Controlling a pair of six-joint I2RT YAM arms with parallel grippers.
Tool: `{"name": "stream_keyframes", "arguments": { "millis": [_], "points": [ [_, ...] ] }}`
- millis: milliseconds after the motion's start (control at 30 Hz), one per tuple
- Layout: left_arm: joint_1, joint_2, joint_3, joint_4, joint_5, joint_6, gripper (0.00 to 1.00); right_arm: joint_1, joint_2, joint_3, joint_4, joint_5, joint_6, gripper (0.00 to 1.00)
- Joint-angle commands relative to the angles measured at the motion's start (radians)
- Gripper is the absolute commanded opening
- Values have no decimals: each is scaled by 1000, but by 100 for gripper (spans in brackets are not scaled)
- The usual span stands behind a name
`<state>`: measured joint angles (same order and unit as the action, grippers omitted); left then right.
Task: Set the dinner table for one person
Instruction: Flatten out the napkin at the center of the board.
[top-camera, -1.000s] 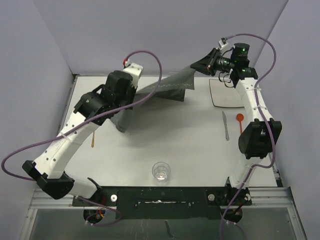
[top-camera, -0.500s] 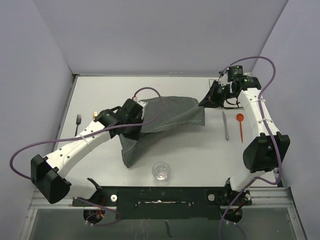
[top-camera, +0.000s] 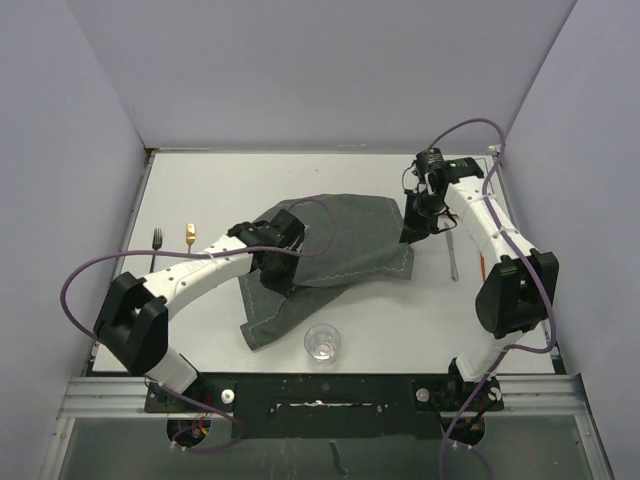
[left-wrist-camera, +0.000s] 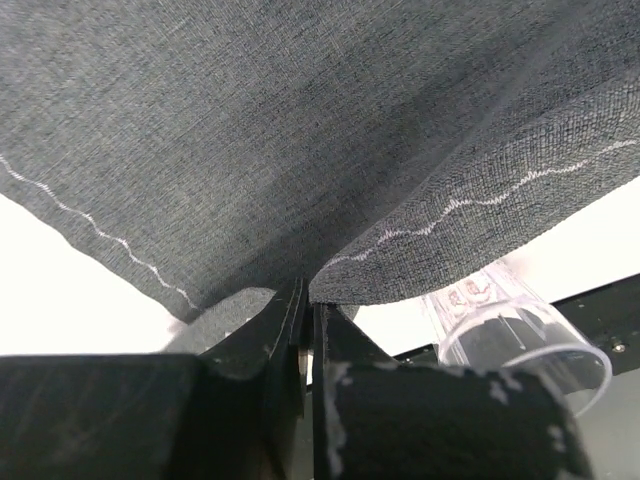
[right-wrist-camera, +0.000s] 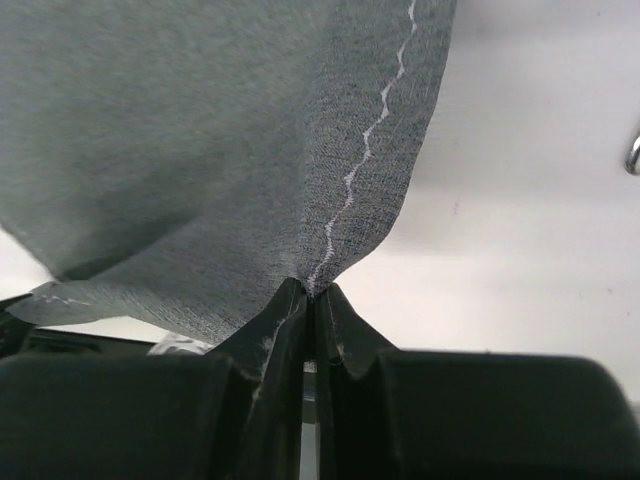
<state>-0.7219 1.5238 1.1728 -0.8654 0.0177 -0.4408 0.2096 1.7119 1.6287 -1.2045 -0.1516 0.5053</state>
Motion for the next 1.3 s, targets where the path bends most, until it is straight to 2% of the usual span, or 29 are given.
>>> {"name": "stream_keyframes", "arguments": {
  "millis": [0, 67, 200, 267, 367, 467, 567, 633, 700, 733, 800, 833, 1000, 1267],
  "points": [
    [-16, 67, 18, 55, 13, -3, 5, 34, 13, -23, -23, 142, -10, 4],
    [-23, 74, 23, 63, 2, 3, 12, 44, 15, -25, -18, 150, -7, 7],
    [-25, 59, 45, 72, -14, 20, 31, 50, 17, -7, -6, 150, -8, 22],
    [-26, 49, 69, 60, -22, 36, 36, 51, 15, 11, 1, 149, -10, 28],
    [-25, 29, 120, 34, -13, 66, 45, 52, 12, 52, -3, 157, -8, 31],
    [-25, 5, 172, 9, -15, 87, 50, 53, 11, 100, -7, 174, -8, 39],
    [-15, -9, 208, -3, -45, 98, 50, 52, 12, 129, 26, 167, -9, 41],
    [9, 3, 218, -16, -80, 90, 47, 51, 37, 151, 62, 135, -21, 40],
    [58, 40, 225, -38, -95, 53, 39, 54, 90, 179, 89, 72, -35, 32],
    [82, 64, 227, -47, -90, 32, 33, 56, 125, 202, 93, 48, -43, 26],
    [122, 131, 233, -47, -67, -8, 6, 73, 204, 255, 91, 20, -59, 8],
    [133, 160, 239, -47, -62, -30, 0, 80, 246, 285, 86, 13, -73, 1],
    [153, 288, 305, -51, -83, -83, 0, 120, 407, 411, 81, 21, -106, 0],
    [215, 455, 422, -93, -108, -108, 0, 123, 570, 517, 110, 7, -97, 0]
  ]
}}
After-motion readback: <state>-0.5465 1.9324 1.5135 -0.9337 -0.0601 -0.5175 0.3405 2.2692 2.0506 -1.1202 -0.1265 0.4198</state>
